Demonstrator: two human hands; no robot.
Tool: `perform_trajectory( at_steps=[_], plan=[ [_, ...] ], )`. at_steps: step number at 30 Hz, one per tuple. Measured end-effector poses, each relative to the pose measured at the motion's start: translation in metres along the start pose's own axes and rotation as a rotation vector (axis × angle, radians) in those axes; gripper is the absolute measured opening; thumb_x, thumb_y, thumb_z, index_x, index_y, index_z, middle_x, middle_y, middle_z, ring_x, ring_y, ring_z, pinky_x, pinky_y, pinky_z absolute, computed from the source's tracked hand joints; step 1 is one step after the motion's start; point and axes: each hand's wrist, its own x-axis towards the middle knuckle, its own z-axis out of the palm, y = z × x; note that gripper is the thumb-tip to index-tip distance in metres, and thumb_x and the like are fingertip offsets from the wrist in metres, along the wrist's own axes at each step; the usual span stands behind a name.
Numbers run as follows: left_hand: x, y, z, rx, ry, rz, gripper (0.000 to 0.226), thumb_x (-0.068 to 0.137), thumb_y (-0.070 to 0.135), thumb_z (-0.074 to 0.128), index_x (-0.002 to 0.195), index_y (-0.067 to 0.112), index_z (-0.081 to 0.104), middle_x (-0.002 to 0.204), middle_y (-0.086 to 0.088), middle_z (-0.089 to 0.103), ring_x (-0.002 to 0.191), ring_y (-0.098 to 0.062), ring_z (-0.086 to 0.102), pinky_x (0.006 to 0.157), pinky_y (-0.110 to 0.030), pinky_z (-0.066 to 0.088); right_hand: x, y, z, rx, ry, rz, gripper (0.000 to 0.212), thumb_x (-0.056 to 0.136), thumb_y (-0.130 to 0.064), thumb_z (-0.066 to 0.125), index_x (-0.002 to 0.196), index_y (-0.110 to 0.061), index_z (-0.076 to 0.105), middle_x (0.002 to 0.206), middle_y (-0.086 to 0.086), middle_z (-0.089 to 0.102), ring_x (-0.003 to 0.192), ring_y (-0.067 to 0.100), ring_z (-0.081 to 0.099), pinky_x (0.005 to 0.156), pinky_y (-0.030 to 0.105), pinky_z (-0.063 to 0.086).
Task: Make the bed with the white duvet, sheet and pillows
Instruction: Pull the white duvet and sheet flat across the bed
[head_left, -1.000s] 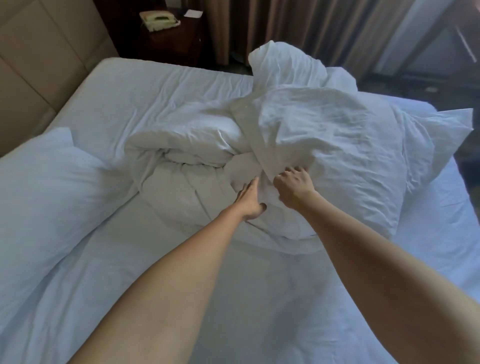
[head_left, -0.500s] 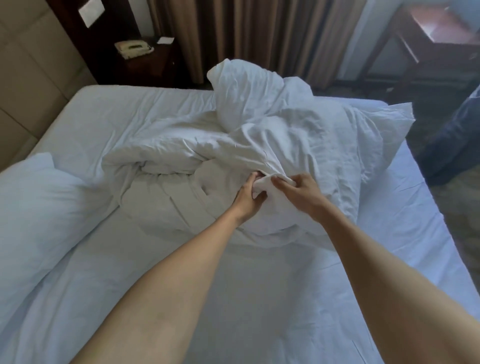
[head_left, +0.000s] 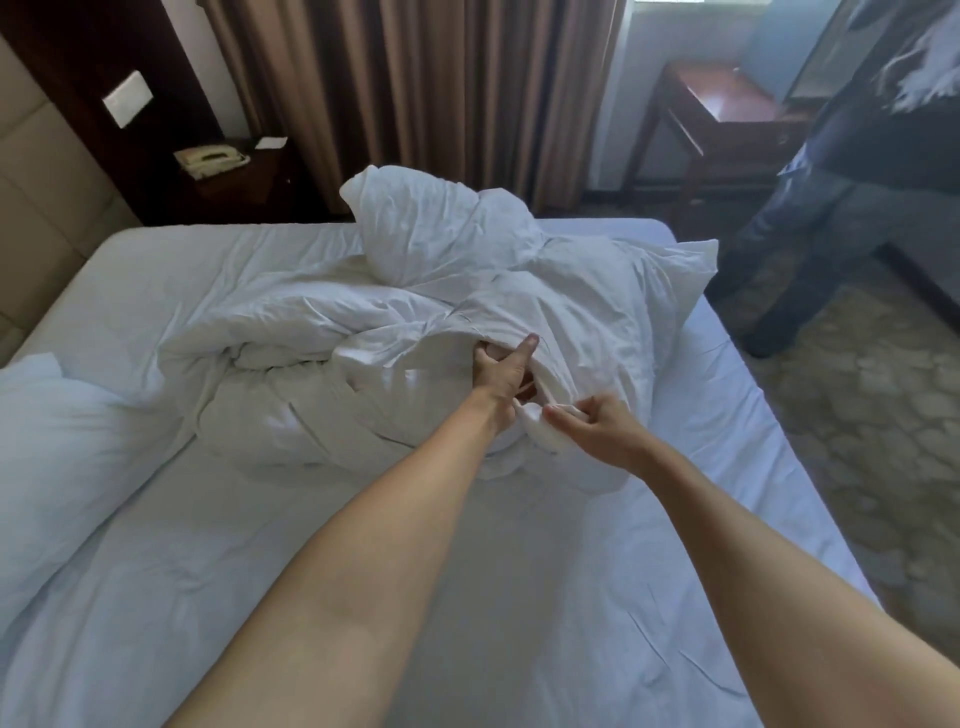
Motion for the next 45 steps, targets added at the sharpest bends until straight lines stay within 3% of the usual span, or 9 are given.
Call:
perform_trajectory(
  at_steps=[6,9,11,15,19,24,29,33,45],
  plan=[
    [-0.011,-0.015,-0.002,0.156,0.008,-0.045,0.1,0.083,-0.011,0.064,0.152,0.028,0.003,0.139,-0.01,0.045,0.103,-0.029,0.063,0.072,-0.042,0.057,-0.021,0.008,-0.003,-0.067,-0.138,-0.073,0.058,0.09,-0.044,0.063,0.052,-0.022,0.024,0.05,-0.006,0.022,0.045,0.01,0.021,0.045,0.025,0.018],
    [-0.012,-0.022,-0.006,0.202,-0.027,-0.003,0.096,0.08,-0.018,0.056,0.152,0.028,0.013,0.135,-0.012,0.049,0.087,-0.027,0.064,0.051,-0.029,0.052,-0.03,0.012,0.004,-0.114,-0.164,-0.1,0.059,0.089,-0.048,0.063,0.05,-0.022,0.026,0.051,-0.002,0.024,0.048,0.014,0.023,0.046,0.027,0.019],
    [-0.013,-0.029,-0.01,0.218,-0.087,0.011,0.09,0.075,-0.021,0.054,0.148,0.025,0.028,0.132,-0.014,0.055,0.102,-0.034,0.065,0.057,-0.033,0.057,-0.031,0.015,0.009,-0.067,-0.142,-0.106,0.054,0.09,-0.044,0.064,0.048,-0.016,0.046,0.048,0.0,0.035,0.047,0.014,0.032,0.047,0.025,0.026],
    [-0.027,-0.041,-0.018,0.364,-0.246,-0.085,0.077,0.072,-0.024,0.054,0.138,0.014,0.047,0.109,-0.014,0.067,0.095,-0.033,0.068,0.074,-0.041,0.059,-0.024,0.012,0.009,0.213,0.215,-0.041,0.044,0.09,-0.025,0.065,0.053,-0.008,0.049,0.051,0.003,0.034,0.05,0.014,0.031,0.049,0.027,0.024],
    [-0.027,-0.056,-0.026,0.432,-0.435,-0.214,0.075,0.066,-0.012,0.063,0.131,0.027,0.057,0.12,-0.02,0.065,0.111,-0.04,0.064,0.093,-0.055,0.051,-0.012,0.007,-0.003,0.173,0.456,-0.03,0.053,0.096,-0.026,0.056,0.049,-0.014,0.034,0.044,-0.005,0.027,0.043,0.01,0.025,0.047,0.03,0.021],
    [-0.057,-0.103,0.013,0.79,-0.751,-0.257,0.043,0.08,-0.006,0.059,0.105,0.029,0.056,0.091,-0.007,0.048,0.065,-0.017,0.045,0.046,-0.026,0.036,-0.006,0.009,-0.013,-0.019,0.533,-0.001,0.054,0.094,-0.031,0.052,0.047,-0.012,0.035,0.045,0.002,0.034,0.044,0.018,0.033,0.053,0.032,0.028],
    [-0.073,-0.14,0.03,0.982,-1.119,-0.569,0.033,0.09,-0.015,0.053,0.114,0.007,0.051,0.101,-0.003,0.059,0.08,-0.015,0.067,0.086,-0.03,0.056,0.0,0.014,0.006,-0.201,0.396,0.036,0.051,0.089,-0.026,0.053,0.045,-0.013,0.031,0.043,0.001,0.032,0.043,0.019,0.034,0.048,0.03,0.028],
    [-0.03,-0.115,-0.006,1.014,-0.898,-0.407,0.05,0.089,-0.01,0.057,0.135,0.007,0.047,0.128,-0.007,0.057,0.096,-0.019,0.062,0.091,-0.037,0.052,0.01,0.025,0.026,-0.219,0.278,0.081,0.051,0.091,-0.027,0.054,0.045,-0.013,0.036,0.045,0.002,0.037,0.044,0.019,0.037,0.047,0.029,0.028],
    [0.059,-0.041,-0.078,1.123,-0.56,-0.225,0.041,0.089,0.003,0.052,0.129,0.011,0.054,0.11,-0.008,0.06,0.09,-0.021,0.06,0.076,-0.033,0.05,0.062,0.008,0.066,-0.279,0.127,0.146,0.046,0.084,-0.028,0.055,0.045,-0.009,0.04,0.047,0.006,0.039,0.053,0.028,0.042,0.052,0.031,0.035]
  ],
)
